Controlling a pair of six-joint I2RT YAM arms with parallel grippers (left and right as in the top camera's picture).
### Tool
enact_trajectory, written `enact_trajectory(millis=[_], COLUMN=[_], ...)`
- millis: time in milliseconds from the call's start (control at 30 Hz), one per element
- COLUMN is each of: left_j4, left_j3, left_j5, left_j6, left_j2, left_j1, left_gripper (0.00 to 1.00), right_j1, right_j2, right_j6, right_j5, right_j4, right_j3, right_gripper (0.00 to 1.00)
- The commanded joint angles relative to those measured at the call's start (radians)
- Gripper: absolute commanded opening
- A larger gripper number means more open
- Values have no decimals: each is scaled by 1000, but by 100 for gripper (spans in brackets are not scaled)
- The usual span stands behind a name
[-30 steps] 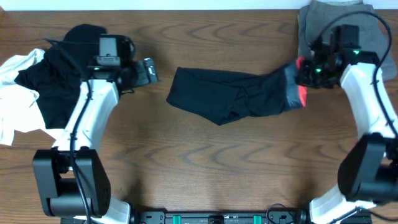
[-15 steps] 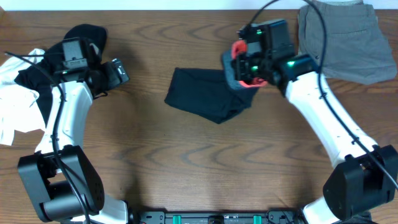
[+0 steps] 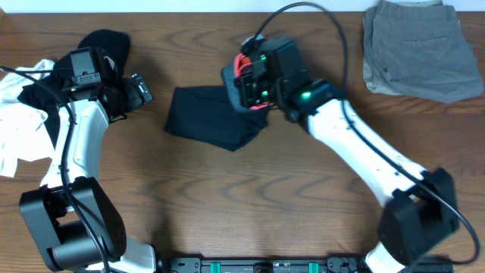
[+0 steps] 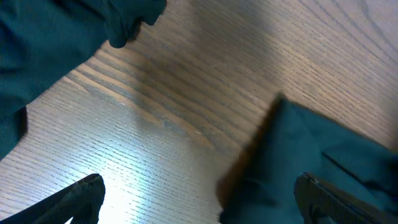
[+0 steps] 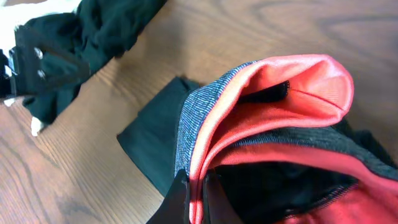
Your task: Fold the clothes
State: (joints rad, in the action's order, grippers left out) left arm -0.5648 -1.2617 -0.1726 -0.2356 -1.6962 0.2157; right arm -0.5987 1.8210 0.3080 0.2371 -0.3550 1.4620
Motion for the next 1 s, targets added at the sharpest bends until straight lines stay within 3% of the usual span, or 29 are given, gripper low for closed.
enact_trajectory(millis=[0, 433, 833, 867, 900, 933, 967], left_j4=[-6, 11, 11, 11, 11, 11, 11], left_j3=[-2, -2, -2, -2, -2, -2, -2], left_j5=[10, 10, 9, 9, 9, 9, 10], left_j6=[5, 5, 5, 5, 5, 5, 5], left_j2=[17, 17, 17, 17, 17, 17, 17], left_j1=[4, 4, 4, 4, 4, 4, 4], left_gripper=[98, 98, 98, 98, 98, 98, 98], right_j1=[-39, 60, -164, -185, -204, -219, -227], right_j2=[39, 33, 182, 204, 224, 235, 240], right_j6=[37, 9, -29, -32, -33, -33, -32], right_j5=[-2, 87, 89, 89, 83, 67, 53], right_j4=[19, -128, 10, 20, 23, 22, 19], right_j3=[17, 179, 178, 178, 178, 178, 178], right_gripper=[1, 1, 1, 6, 35, 57, 70])
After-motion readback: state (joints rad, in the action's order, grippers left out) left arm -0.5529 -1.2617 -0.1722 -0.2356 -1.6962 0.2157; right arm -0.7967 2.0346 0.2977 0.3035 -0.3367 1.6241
